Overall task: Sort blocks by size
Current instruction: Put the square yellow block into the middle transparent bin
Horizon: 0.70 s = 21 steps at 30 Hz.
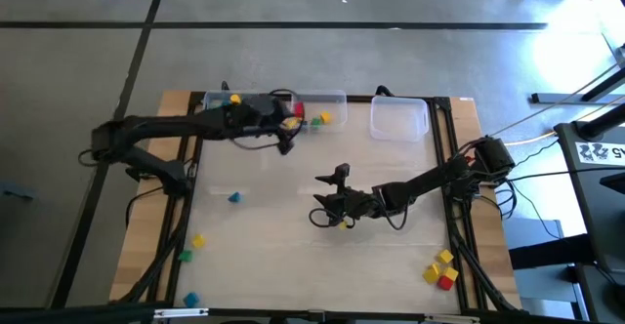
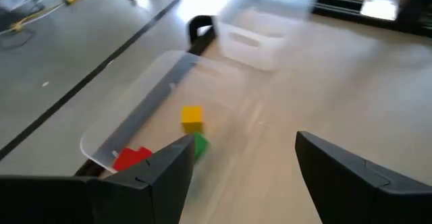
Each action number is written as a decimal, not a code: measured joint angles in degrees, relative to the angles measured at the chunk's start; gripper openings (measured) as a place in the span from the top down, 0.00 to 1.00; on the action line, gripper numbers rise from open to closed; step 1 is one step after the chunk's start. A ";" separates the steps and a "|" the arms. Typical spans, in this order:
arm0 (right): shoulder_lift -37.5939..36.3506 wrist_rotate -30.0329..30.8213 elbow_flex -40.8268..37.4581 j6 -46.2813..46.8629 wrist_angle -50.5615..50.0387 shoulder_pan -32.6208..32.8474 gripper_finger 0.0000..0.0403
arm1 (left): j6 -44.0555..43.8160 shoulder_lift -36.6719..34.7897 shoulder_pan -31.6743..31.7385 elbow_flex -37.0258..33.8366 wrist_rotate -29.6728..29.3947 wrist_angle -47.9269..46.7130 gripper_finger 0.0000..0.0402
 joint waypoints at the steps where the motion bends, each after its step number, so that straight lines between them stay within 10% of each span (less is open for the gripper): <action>1: 0.00 0.00 0.02 0.00 0.02 0.00 0.31 | -0.02 -2.18 -1.15 0.00 -0.07 -2.25 0.37; 21: 0.00 -9.98 0.00 -0.10 0.04 0.08 0.31 | -20.15 -25.71 -27.06 -4.71 -2.87 -35.98 0.37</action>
